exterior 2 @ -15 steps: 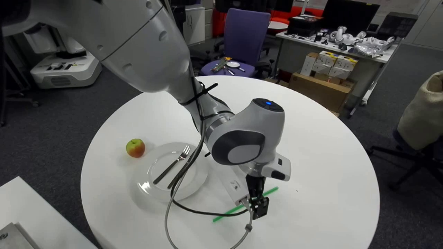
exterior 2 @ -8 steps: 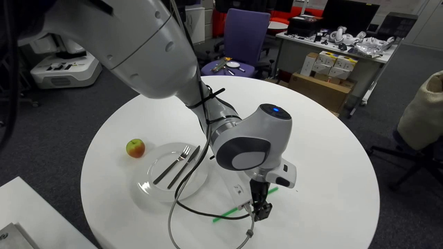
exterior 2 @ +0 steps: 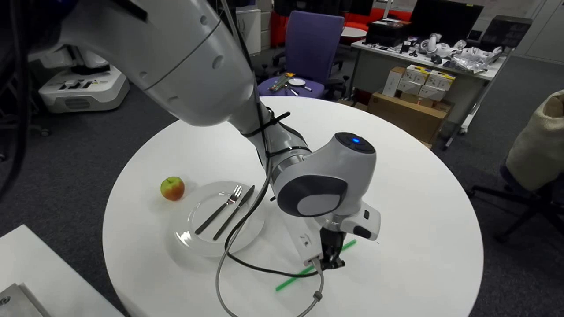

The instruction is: Place the green straw in the cup

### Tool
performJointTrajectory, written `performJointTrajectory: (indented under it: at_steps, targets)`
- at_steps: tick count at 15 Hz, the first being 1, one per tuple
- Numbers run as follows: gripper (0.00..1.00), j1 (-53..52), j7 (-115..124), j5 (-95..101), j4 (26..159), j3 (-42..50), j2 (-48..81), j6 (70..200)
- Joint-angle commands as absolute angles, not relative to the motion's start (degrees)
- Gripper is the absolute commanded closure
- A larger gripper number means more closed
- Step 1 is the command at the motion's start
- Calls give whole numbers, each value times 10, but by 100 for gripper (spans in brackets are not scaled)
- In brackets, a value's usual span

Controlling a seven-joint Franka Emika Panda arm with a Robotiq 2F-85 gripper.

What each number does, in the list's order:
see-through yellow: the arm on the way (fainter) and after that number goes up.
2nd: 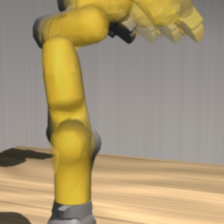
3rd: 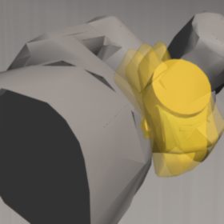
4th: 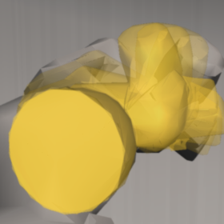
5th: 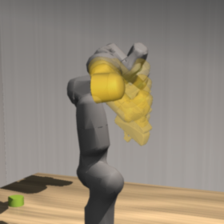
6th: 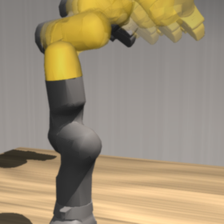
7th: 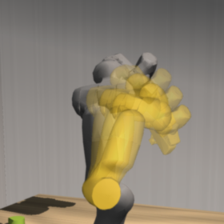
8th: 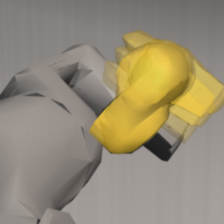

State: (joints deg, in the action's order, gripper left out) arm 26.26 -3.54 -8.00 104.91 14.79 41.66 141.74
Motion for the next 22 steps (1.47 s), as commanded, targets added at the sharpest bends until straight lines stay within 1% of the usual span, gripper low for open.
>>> performJointTrajectory:
  at_steps: [1, 2, 3, 4, 5, 6, 7, 8, 9, 10, 12, 13, 15, 18, 19, 20, 22]
  targets:
    - [76, 274, -30, -90, 1032, 139, 421, 1412]
    - [54, 274, -29, -90, 1031, 139, 422, 1412]
    - [51, 273, -29, -89, 1031, 139, 422, 1412]
    - [51, 273, -28, -89, 1031, 139, 422, 1413]
    - [44, 273, -27, -89, 1031, 140, 423, 1413]
    - [39, 273, -27, -88, 1031, 140, 423, 1413]
    - [45, 273, -27, -88, 1031, 140, 423, 1413]
    - [45, 272, -26, -88, 1030, 140, 424, 1413]
    - [49, 272, -26, -87, 1030, 141, 425, 1413]
    - [56, 272, -25, -87, 1030, 141, 425, 1413]
    - [52, 272, -25, -87, 1030, 141, 427, 1413]
    - [53, 272, -24, -87, 1029, 141, 428, 1414]
    - [50, 272, -24, -87, 1028, 141, 430, 1414]
    - [50, 272, -22, -87, 1021, 142, 436, 1414]
    - [75, 272, -21, -86, 1019, 142, 438, 1413]
    - [75, 272, -22, -86, 1017, 142, 439, 1414]
    - [91, 272, -21, -86, 1016, 142, 439, 1414]
